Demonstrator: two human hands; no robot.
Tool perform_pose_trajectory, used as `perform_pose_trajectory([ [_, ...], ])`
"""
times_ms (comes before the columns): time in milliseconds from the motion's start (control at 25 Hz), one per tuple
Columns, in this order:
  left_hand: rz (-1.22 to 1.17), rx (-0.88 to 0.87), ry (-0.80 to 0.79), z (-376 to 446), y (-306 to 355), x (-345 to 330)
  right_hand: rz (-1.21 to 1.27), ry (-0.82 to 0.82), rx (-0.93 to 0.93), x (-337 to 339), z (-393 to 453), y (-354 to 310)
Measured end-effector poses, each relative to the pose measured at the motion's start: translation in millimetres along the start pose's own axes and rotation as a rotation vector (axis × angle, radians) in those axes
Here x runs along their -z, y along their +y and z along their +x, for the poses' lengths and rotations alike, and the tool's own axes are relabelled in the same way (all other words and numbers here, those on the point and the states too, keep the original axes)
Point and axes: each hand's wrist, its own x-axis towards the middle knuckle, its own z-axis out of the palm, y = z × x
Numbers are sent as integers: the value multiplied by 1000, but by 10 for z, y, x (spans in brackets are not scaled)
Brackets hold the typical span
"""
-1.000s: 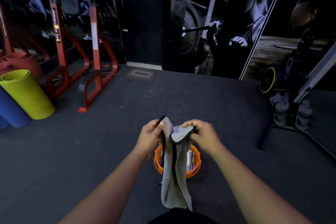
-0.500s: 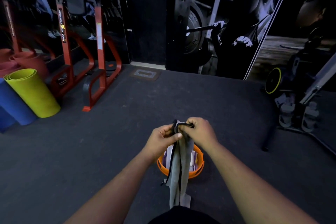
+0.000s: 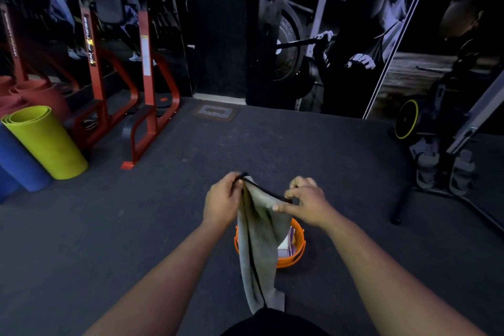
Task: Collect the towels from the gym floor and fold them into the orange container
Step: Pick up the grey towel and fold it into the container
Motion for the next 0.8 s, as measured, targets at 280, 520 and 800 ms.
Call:
perform_pose_trajectory([
  [280,218,87,232,350,24,221,-421,-283,-137,87,-260,249],
  [520,-534,520,180,518,-102,61,-219,277,-307,444,-199,231],
  [800,59,-130,-318,800,528,401,901,521,-212,1176,-71,56],
])
